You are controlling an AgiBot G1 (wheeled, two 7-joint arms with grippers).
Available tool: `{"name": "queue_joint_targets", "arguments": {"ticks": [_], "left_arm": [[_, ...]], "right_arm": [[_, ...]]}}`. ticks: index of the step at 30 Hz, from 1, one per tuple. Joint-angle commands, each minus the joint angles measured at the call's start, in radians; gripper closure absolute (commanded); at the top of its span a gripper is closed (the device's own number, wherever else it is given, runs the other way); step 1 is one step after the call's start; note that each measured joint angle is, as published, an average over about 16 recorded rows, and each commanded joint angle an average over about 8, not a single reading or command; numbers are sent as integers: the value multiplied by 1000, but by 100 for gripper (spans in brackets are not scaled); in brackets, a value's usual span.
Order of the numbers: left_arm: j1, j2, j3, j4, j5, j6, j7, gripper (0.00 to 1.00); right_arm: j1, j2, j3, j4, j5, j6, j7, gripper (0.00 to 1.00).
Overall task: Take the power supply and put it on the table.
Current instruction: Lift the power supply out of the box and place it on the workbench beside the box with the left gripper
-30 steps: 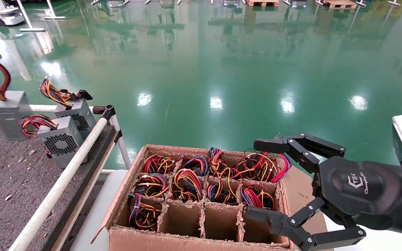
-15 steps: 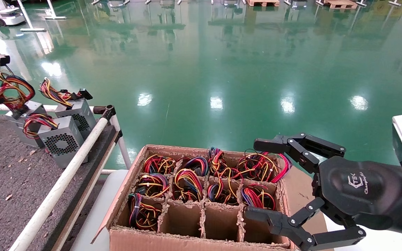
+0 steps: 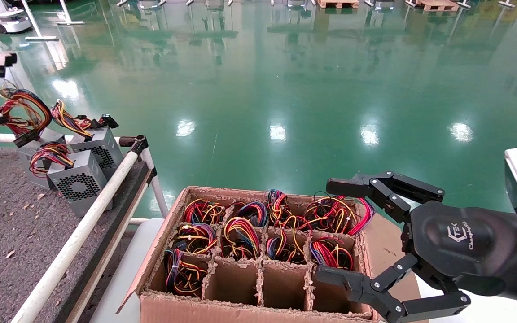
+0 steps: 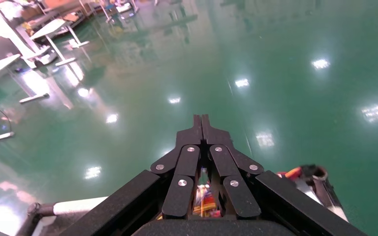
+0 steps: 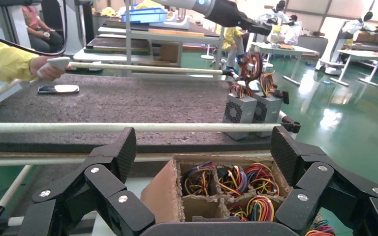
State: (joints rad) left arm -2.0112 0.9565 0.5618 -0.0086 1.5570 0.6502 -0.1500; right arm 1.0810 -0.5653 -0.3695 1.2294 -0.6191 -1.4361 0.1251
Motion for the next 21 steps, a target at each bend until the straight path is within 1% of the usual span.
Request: {"name": "queue_joint_targets", "arguments": {"ticks": [1,10,11,12,18,19,20,21], "left_arm": [[1,5,-1,-2,-1,-11,4,100],[5,17,-11,1,-15,-33,6,100],[6,17,-12,2,-17,-32,6,97],[7,16,-12,4,-17,-31,6,88],[11,12,-17,10,-24,-32,1,13],[12,11,-17,11,-25,-32,1,4],[12,11,-17,11,-25,-33,0,0],[12,11,-18,12,-25,-33,0,0]], "right_arm": [[0,0,0,0,0,0,0,0],[0,0,0,0,0,0,0,0],[0,0,0,0,0,0,0,0],[0,0,0,0,0,0,0,0],[0,0,0,0,0,0,0,0],[0,0,0,0,0,0,0,0],[0,0,0,0,0,0,0,0],[0,0,0,0,0,0,0,0]]}}
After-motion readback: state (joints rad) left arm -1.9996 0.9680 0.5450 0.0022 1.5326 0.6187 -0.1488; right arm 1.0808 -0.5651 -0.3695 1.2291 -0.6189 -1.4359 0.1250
